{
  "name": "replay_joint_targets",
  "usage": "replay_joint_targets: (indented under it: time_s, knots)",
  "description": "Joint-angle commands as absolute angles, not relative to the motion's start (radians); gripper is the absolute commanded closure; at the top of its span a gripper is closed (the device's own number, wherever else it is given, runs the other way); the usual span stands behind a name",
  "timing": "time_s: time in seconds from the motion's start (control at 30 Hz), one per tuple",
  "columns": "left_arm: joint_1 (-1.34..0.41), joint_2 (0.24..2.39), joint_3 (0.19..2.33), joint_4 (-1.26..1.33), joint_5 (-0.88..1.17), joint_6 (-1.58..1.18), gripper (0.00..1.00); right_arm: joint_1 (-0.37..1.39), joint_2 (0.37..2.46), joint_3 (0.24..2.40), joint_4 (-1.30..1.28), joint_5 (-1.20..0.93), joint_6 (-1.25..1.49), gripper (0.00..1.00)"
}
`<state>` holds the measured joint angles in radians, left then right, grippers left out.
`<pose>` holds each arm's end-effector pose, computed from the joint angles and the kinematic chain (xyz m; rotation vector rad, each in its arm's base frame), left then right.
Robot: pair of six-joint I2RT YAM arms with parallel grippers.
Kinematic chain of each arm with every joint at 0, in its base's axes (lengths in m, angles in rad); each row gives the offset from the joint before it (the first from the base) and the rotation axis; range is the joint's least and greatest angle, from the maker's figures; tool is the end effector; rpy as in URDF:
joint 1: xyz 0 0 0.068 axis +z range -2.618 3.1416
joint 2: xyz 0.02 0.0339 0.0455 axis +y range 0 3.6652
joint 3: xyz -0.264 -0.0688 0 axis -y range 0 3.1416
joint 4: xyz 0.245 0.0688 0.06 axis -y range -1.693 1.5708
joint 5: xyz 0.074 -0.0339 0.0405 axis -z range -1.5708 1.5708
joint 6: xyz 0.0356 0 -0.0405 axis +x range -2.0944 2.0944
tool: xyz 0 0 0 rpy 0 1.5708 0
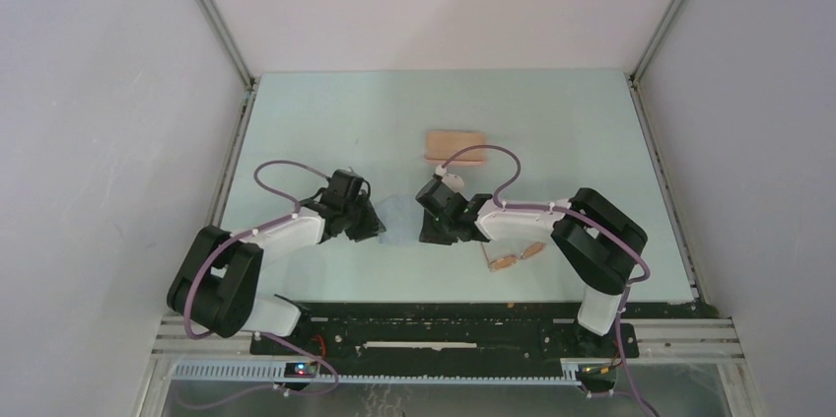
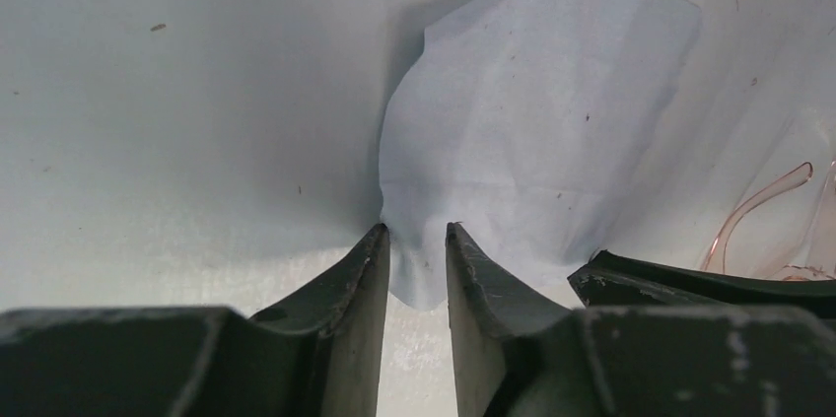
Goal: Organize the sunglasses
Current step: Fold the glasses cleaning cloth at the center of the board.
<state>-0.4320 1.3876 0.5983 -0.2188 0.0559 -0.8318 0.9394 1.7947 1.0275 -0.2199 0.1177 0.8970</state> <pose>0.2221 -0.1046 0.1488 -0.5096 2.6239 -0.5166 0.2140 0.2856 0.1528 -0.0093 2.6457 0.5368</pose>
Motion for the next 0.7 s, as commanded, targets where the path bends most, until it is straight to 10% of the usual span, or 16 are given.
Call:
replay_joint_targets:
  time_s: [0.0,0.27,0.4,0.57,0.67]
  knots:
    - [-0.44,1.427,0.581,-0.267,0.044,-0.83,0.69,0.94,1.818,1.054,-0.224,0.117,0.909,0.67]
    - [-0.44,1.375,0.573,-0.289,0.039,-0.813,0.99,0.942,1.817,1.053,-0.228,0.125,0.911,1.0]
    - [-0.442,1.325,0.567,-0.311,0.04,-0.8,1.0,0.948,1.797,1.053,-0.25,0.154,0.906,1.0]
    - [-0.444,1.239,0.549,-0.359,0.039,-0.79,0.5,0.956,1.769,1.054,-0.27,0.163,0.895,1.0]
    - [-0.446,1.193,0.536,-0.383,0.03,-0.794,0.43,0.961,1.759,1.054,-0.282,0.159,0.899,0.81]
